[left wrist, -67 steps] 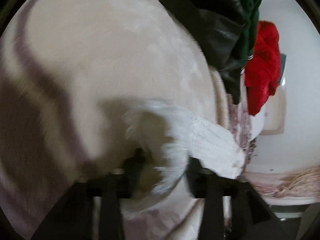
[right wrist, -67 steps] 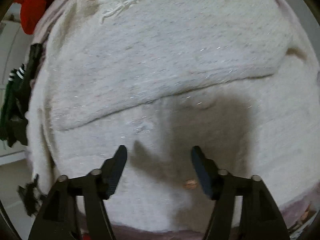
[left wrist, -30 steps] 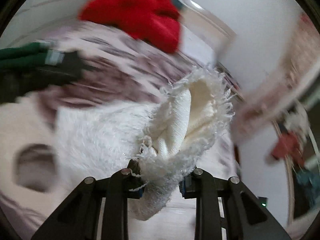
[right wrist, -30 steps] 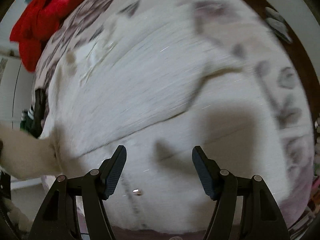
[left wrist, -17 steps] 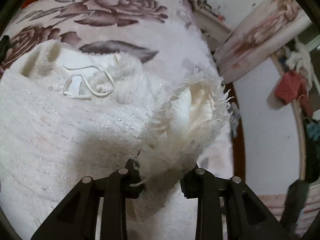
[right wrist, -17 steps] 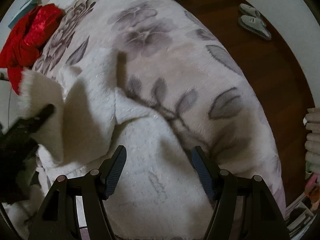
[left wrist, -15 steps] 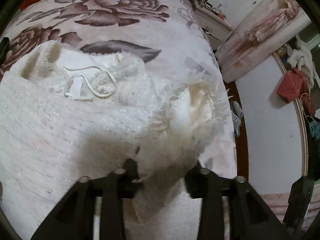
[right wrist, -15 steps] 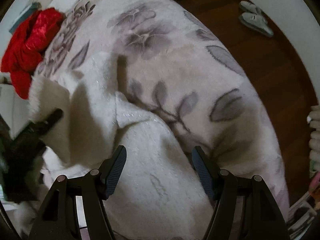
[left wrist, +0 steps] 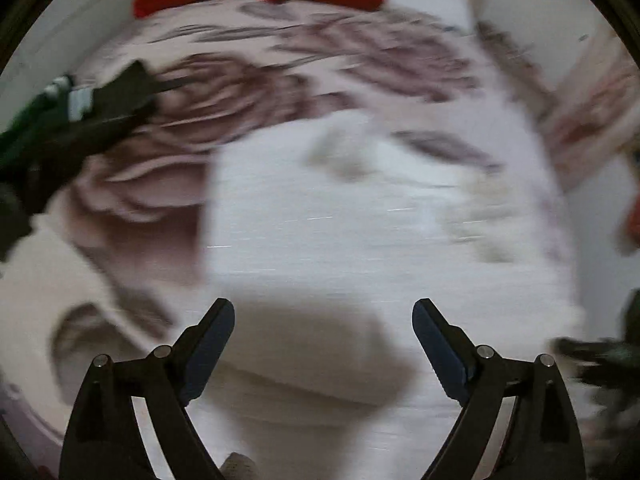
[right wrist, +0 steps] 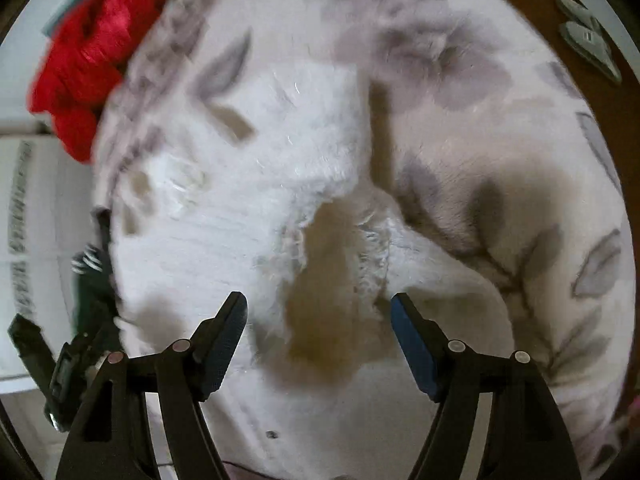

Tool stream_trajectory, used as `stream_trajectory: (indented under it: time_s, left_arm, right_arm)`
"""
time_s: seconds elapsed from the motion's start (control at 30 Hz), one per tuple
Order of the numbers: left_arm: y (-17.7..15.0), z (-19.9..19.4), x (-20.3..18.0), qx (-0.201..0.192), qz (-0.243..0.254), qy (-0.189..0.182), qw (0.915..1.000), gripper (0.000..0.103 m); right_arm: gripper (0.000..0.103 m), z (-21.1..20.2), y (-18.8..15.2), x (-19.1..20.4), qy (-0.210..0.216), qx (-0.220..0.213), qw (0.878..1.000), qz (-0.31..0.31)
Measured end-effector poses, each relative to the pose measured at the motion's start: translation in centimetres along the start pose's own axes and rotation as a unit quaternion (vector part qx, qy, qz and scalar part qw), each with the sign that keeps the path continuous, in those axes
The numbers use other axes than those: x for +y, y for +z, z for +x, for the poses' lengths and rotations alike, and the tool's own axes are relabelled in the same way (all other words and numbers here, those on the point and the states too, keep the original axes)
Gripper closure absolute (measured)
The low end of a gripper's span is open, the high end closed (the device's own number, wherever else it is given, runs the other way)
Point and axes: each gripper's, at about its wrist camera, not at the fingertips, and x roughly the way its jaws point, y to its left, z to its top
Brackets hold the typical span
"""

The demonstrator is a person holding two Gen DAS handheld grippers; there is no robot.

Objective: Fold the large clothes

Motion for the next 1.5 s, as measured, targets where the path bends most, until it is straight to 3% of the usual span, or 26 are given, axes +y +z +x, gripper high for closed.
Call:
stream_trajectory:
  time_s: [0.03,0.07,0.17,0.23,0.37,0.43,0.47,0.53,0.57,0.67,0.8,0.83,0.87,0.9,0.97,1.03,1.13,1.17,1.23,1.27,1.33,1.4,1.43,1.5]
  left_arm:
    - [-0.1,0.6,0.7,0.001,-0.002,0.015,0.9999,0.012]
    - [-0.2,1.5,1.8,0.008,-0.006,0.034,0.9994,0.012]
    - [-0.2,2.5,3.2,0.011,-0.022,0.049,0.9985,0.012]
    - [-0.2,3.0,3.5,0.013,-0.031,0.05,0.9982,0.012]
    - [0.3,3.1,2.7,0.024,-0.024,0.063,0.9974,0.012]
    - [1.2,2.5,1.6,0.018,0.001,0.089,0.9959,0.012]
    - [1.7,2.2,1.1,0.011,0.013,0.099,0.9949,0.012]
    - [3.4,2.0,-0.8,-0.01,0.044,0.129,0.9906,0.012]
    - [4.2,2.3,-1.5,-0.018,0.056,0.138,0.9887,0.012]
    - [7.0,5.0,-4.0,-0.03,0.099,0.173,0.9795,0.012]
    - [9.0,9.4,-5.2,-0.008,0.136,0.184,0.9734,0.012]
    - [9.2,10.0,-5.3,-0.005,0.139,0.186,0.9727,0.012]
    - [9.4,10.3,-5.1,-0.004,0.139,0.186,0.9726,0.012]
    - [9.7,10.5,-4.9,-0.006,0.137,0.186,0.973,0.012]
    - [9.9,10.6,-4.3,-0.006,0.129,0.18,0.9752,0.012]
    - [10.1,10.7,-3.7,-0.004,0.117,0.174,0.9778,0.012]
    - [10.5,11.0,-2.9,-0.004,0.102,0.176,0.979,0.012]
    - [10.7,11.1,-2.5,-0.002,0.096,0.174,0.9801,0.012]
    - [10.8,10.7,-2.2,-0.005,0.091,0.173,0.9806,0.012]
    - [10.8,10.2,-2.0,-0.009,0.09,0.172,0.9809,0.012]
    - [10.7,9.2,-1.6,-0.017,0.087,0.171,0.9813,0.012]
    - [10.5,8.0,-1.4,-0.027,0.08,0.167,0.9823,0.012]
    - [10.5,7.8,-1.3,-0.028,0.077,0.165,0.9829,0.012]
    - [10.4,7.3,-1.3,-0.037,0.076,0.172,0.9814,0.012]
  right_arm:
    - [0.067,0.6,0.2,0.5,-0.002,0.006,1.0,-0.006]
    - [0.082,0.6,0.2,1.3,-0.027,-0.004,0.999,-0.017]
    - [0.094,-2.1,0.4,3.9,-0.052,-0.071,0.994,-0.061]
    - [0.095,-3.6,1.3,4.4,-0.068,-0.104,0.99,-0.067]
    - [0.092,-0.3,4.5,3.3,-0.11,-0.008,0.993,-0.049]
    - [0.079,-1.7,4.8,4.0,-0.1,-0.011,0.994,-0.048]
    - [0.075,-3.5,5.1,5.1,-0.096,-0.039,0.993,-0.054]
    - [0.054,-5.7,5.9,7.1,-0.072,-0.071,0.993,-0.065]
    - [0.049,-5.8,6.6,8.0,-0.062,-0.072,0.993,-0.073]
    - [0.047,-2.4,9.5,11.4,-0.047,-0.034,0.993,-0.107]
    - [0.047,6.4,12.7,14.9,-0.074,0.041,0.985,-0.151]
    - [0.049,8.5,13.2,15.6,-0.095,0.058,0.98,-0.166]
    - [0.06,10.5,13.6,16.3,-0.128,0.067,0.973,-0.181]
    - [0.092,11.3,13.8,16.5,-0.136,0.065,0.971,-0.184]
    - [0.095,11.8,13.6,17.0,-0.153,0.053,0.969,-0.189]
    - [0.097,10.4,13.5,17.6,-0.165,0.003,0.967,-0.193]
    - [0.097,8.1,14.6,17.4,-0.161,-0.054,0.974,-0.148]
    - [0.097,8.1,15.1,17.3,-0.158,-0.051,0.976,-0.143]
    - [0.095,9.8,15.3,17.5,-0.155,0.01,0.976,-0.15]
    - [0.095,10.1,15.1,17.5,-0.173,0.03,0.974,-0.144]
    - [0.071,8.3,14.6,17.9,-0.158,0.018,0.979,-0.129]
    - [0.06,4.2,13.3,18.2,-0.088,-0.03,0.99,-0.105]
    - [0.06,3.1,12.9,18.4,-0.057,-0.041,0.993,-0.099]
    - [0.057,3.2,11.9,19.7,0.023,-0.025,0.995,-0.097]
